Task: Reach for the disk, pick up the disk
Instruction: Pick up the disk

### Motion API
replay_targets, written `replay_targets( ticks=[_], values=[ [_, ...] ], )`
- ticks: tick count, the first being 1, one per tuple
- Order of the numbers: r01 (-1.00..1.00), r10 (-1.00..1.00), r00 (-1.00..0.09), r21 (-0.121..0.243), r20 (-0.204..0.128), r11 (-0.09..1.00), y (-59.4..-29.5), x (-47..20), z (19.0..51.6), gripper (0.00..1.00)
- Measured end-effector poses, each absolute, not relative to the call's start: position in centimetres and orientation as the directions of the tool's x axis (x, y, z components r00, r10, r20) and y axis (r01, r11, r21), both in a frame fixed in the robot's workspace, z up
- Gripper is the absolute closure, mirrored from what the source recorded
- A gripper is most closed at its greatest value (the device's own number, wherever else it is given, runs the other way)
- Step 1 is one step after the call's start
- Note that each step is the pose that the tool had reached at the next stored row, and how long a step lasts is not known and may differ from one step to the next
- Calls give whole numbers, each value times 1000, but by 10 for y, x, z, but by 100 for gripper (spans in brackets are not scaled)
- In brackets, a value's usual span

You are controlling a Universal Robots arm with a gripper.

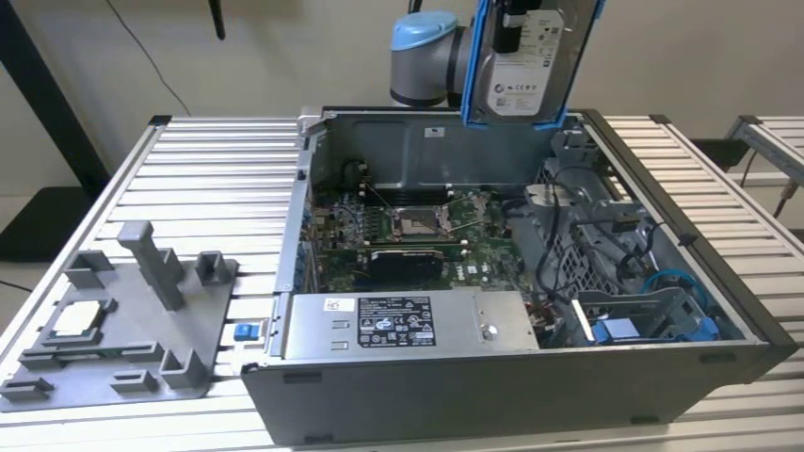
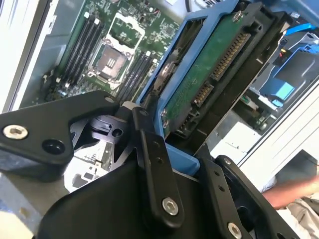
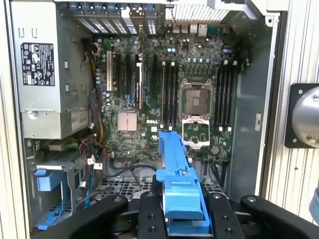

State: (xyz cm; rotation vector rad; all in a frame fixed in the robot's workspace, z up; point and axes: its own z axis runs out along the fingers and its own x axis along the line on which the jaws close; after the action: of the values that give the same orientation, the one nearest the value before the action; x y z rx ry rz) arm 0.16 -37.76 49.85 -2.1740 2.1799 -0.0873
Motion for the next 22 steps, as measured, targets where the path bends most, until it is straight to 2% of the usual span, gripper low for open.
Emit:
replay_targets(
  ticks=[22],
  values=[
    [-997, -1000, -3, -83, -4, 3, -378, 28, 498, 100]
  ],
)
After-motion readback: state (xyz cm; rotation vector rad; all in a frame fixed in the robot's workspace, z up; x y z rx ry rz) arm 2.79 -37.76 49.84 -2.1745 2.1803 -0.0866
